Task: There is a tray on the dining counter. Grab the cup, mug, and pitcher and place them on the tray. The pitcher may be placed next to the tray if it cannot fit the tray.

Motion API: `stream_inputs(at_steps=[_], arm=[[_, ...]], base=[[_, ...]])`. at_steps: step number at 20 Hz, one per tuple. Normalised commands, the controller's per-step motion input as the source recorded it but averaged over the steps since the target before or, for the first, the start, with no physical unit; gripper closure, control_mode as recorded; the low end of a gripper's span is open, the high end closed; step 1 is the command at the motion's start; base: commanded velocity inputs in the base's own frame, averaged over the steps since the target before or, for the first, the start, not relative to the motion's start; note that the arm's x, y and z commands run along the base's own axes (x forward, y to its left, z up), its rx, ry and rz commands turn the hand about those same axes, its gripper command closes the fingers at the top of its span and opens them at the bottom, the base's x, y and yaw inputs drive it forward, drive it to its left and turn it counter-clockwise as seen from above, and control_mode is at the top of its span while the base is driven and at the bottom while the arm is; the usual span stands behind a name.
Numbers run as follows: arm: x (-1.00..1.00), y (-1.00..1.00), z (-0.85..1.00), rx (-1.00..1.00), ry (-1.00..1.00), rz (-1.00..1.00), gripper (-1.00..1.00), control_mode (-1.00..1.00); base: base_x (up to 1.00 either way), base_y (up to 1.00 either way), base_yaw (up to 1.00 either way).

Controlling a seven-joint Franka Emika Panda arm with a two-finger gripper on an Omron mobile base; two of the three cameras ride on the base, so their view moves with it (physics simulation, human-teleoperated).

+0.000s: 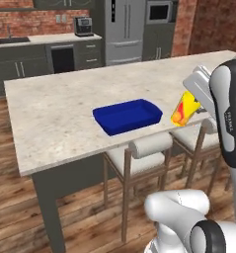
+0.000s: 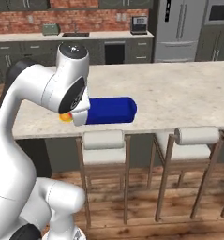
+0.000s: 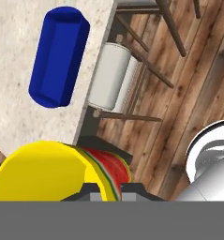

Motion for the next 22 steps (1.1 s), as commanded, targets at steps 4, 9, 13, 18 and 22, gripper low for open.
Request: stream_inputs(at_steps=[4,9,13,18,22], arm=[[0.00,0.00,0.00,0.00,0.00,0.00,1.00,1.00],[0.00,0.00,0.00,0.00,0.00,0.00,1.00,1.00],[0.00,0.00,0.00,0.00,0.00,0.00,1.00,1.00],[0.00,0.00,0.00,0.00,0.00,0.00,1.00,1.00],[0.00,0.00,0.00,0.00,0.00,0.00,1.00,1.00]], base=[[0.90,-0.13,0.22],[0.58,-0.02,0.19],[0.48,-0.15,0.23],[0.35,-0.17,0.25],[0.26,-0.21,0.28]])
